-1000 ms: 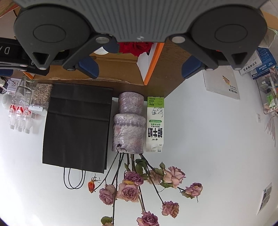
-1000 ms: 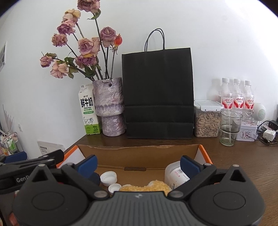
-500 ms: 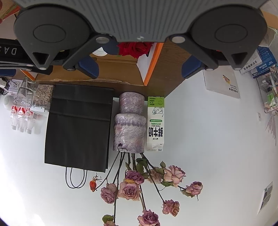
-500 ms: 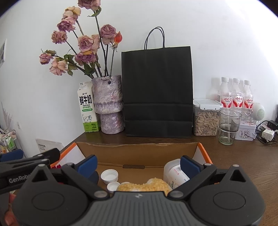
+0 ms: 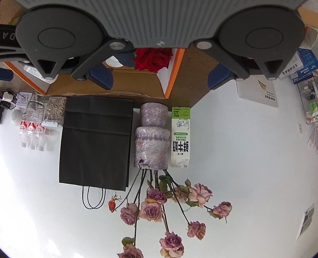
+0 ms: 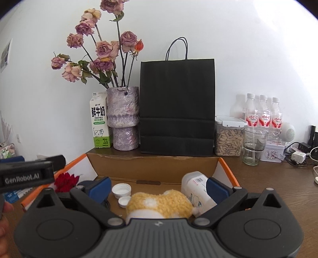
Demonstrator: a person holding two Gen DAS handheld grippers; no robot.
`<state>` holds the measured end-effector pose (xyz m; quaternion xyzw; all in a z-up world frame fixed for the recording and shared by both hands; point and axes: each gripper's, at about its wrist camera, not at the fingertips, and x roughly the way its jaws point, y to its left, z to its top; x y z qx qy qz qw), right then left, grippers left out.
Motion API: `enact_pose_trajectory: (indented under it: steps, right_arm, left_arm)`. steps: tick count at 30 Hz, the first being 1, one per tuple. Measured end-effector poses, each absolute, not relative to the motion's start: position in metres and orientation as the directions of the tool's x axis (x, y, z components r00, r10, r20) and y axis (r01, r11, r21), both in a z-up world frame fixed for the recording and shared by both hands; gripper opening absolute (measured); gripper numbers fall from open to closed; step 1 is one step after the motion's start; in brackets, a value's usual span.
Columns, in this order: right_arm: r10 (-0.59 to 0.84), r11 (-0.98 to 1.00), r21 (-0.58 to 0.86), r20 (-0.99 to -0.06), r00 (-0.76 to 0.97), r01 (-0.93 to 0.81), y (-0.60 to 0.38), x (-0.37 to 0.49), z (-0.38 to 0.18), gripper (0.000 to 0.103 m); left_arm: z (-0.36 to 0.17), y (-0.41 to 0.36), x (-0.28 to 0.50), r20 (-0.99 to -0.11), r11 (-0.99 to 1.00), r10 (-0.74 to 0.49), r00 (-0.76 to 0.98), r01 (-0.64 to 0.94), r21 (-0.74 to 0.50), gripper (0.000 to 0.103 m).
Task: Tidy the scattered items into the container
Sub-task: 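Withdraw both tools from the box back toward the table items, then grasp the clear plastic bag ball with the right tool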
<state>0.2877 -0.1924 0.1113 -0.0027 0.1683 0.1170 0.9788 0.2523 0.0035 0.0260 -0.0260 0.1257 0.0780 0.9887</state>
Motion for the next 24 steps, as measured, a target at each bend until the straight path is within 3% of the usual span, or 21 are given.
enact_pose_trajectory:
  steps: [6, 24]
  right_arm:
    - [0.21, 0.977, 0.03, -0.31, 0.927, -0.211, -0.204, 0.264, 0.104, 0.102]
    - [0.141, 0.99, 0.032, -0.374, 0.917, -0.139, -0.238, 0.222, 0.075, 0.102]
  left_arm:
    - [0.019, 0.007, 0.244, -0.252, 0.985, 0.153, 0.956, -0.167, -0.034, 0.103]
    - [-0.008, 0.023, 0.202, -0.328, 0.972, 0.218, 0.919, -0.236, -0.014, 0.103]
